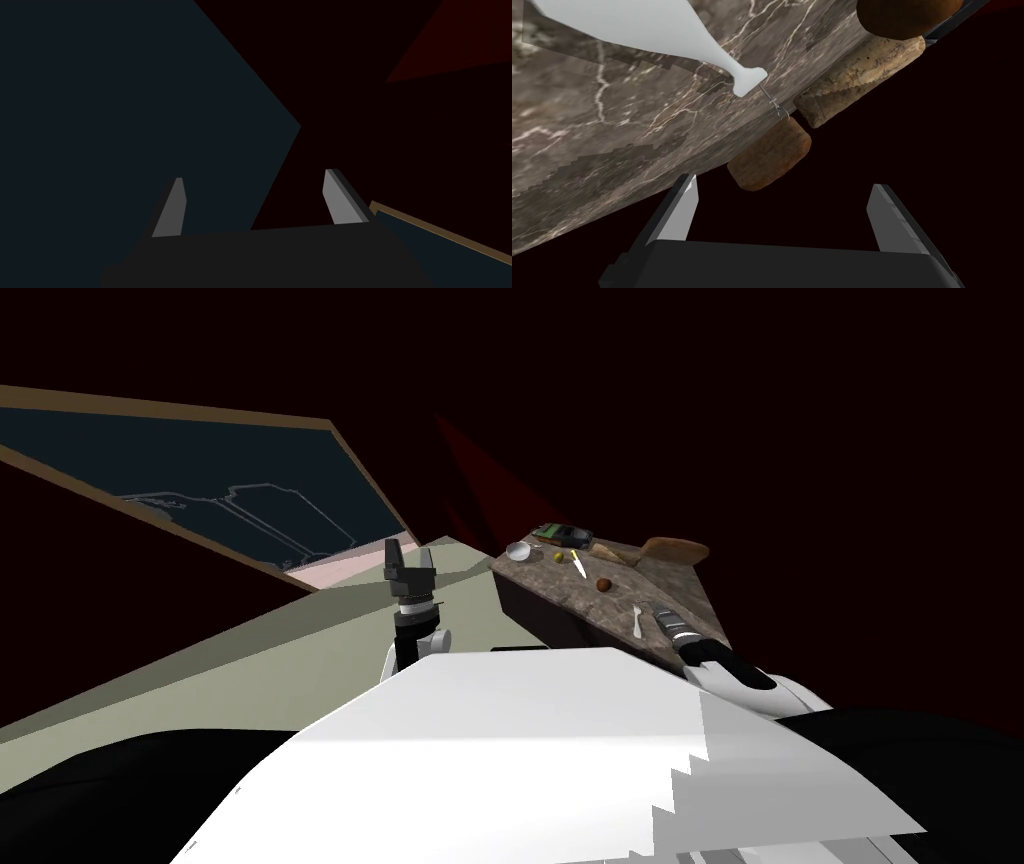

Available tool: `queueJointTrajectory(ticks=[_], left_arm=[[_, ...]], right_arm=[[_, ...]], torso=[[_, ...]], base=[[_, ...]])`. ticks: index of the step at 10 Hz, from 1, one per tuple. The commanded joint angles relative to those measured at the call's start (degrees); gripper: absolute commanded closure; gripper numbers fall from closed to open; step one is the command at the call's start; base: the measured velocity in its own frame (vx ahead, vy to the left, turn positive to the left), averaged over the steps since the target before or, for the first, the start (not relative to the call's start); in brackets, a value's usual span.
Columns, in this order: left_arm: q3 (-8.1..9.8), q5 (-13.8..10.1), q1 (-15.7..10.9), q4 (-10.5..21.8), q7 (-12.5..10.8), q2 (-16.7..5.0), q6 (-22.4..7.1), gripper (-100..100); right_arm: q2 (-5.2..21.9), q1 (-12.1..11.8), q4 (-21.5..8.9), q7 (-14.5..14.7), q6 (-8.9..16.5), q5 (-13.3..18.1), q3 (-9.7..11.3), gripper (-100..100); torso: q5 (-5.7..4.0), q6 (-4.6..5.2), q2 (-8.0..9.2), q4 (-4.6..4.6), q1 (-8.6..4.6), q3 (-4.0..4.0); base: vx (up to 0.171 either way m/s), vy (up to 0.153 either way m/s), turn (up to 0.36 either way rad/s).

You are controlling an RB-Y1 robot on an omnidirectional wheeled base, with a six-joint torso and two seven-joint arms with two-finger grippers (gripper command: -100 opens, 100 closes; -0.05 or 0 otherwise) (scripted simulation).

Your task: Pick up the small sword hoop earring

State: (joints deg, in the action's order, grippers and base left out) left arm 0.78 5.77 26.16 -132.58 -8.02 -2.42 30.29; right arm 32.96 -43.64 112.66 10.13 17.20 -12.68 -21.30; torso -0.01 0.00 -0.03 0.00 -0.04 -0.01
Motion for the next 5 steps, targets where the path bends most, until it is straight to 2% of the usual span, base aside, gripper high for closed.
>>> queueJointTrajectory(ticks=[1, 2, 3, 4, 5], left_arm=[[0.0, 0.0, 0.0, 0.0, 0.0, 0.0, 0.0, 0], [0.01, 0.0, 0.01, 0.0, 0.0, 0.0, 0.0, 0], [0.0, 0.0, 0.01, 0.0, 0.0, 0.0, 0.0, 0], [0.01, 0.0, 0.01, 0.0, 0.0, 0.0, 0.0, 0], [0.0, 0.0, 0.01, 0.0, 0.0, 0.0, 0.0, 0]], right_arm=[[1.74, -0.28, -1.57, 0.03, 2.01, -1.02, -0.34, -100], [3.77, -0.98, -2.77, 0.17, 4.4, -2.19, -0.76, -100], [3.77, -0.98, -2.77, 0.17, 4.56, -2.19, -0.76, -100], [5.8, -1.66, -3.96, 0.31, 6.7, -3.37, -1.05, -100], [5.8, -1.66, -3.96, 0.31, 7.08, -3.37, -1.05, -100]], torso=[[0.0, 0.0, 0.0, 0.0, 0.0, 0.0], [-0.01, 0.06, -0.02, 0.0, -0.03, -0.01], [-0.01, 0.02, -0.05, -0.01, -0.01, -0.03], [0.0, 0.06, -0.05, -0.01, -0.01, -0.03], [0.0, 0.02, -0.07, -0.02, -0.01, -0.04]], base=[[-0.002, 0.01, 0.108], [0.006, 0.022, 0.186], [0.007, 0.016, 0.108], [0.01, 0.018, 0.208], [0.009, 0.01, 0.097]])
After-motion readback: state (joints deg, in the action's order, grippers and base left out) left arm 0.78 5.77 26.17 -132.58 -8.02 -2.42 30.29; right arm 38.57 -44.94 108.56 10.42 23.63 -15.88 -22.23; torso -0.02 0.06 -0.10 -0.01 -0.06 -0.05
